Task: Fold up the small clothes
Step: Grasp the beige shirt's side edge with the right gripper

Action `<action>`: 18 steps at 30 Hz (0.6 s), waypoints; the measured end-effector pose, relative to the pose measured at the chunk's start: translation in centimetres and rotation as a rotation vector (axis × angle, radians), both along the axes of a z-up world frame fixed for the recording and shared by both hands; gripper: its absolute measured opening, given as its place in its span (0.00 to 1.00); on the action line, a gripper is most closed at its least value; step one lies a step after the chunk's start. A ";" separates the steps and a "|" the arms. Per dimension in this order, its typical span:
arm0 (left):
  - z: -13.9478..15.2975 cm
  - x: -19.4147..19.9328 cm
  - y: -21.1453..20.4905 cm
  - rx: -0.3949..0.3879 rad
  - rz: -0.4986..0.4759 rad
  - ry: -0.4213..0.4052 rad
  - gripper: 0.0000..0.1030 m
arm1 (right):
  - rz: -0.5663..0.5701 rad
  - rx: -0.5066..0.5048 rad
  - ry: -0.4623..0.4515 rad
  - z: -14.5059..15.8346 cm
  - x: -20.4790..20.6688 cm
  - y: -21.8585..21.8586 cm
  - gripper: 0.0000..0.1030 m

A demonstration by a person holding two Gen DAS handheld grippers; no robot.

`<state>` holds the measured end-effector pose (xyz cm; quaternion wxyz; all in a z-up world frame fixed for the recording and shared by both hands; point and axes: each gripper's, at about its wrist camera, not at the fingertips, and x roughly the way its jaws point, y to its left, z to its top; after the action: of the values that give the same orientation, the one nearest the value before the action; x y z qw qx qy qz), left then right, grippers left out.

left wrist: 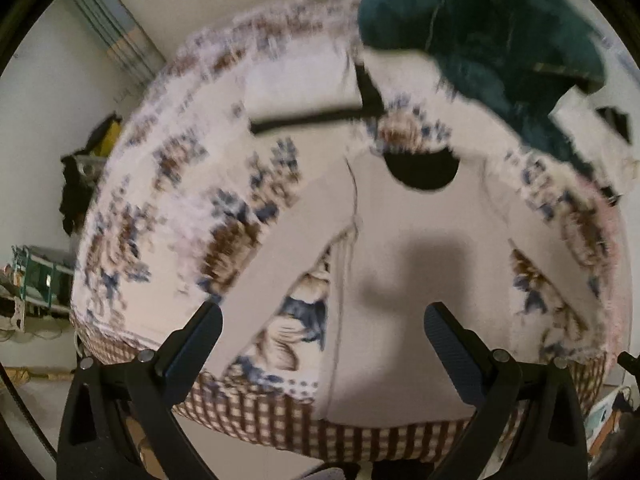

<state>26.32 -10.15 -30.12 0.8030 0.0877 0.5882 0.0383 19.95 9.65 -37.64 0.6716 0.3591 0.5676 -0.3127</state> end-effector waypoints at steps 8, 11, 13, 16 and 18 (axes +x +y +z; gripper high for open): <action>-11.8 4.4 -2.2 0.036 0.029 0.145 1.00 | -0.320 0.166 -0.083 -17.1 2.1 -9.2 0.89; -15.4 6.2 -2.9 0.050 0.042 0.180 1.00 | -0.407 0.213 -0.124 -22.1 3.5 -10.6 0.73; -17.4 7.6 -2.9 0.056 0.053 0.188 1.00 | -0.482 0.194 -0.166 -23.9 4.1 -11.4 0.68; -18.9 9.3 -2.7 0.055 0.071 0.179 1.00 | -0.567 0.094 -0.219 -24.2 5.0 -11.8 0.47; -19.1 10.3 -2.7 0.047 0.082 0.169 1.00 | -0.549 0.003 -0.194 -23.6 6.3 -11.7 0.05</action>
<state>36.61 -12.84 -49.23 0.7461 0.0855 0.6558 0.0773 26.25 -2.01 -61.26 0.6125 0.5285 0.3828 -0.4461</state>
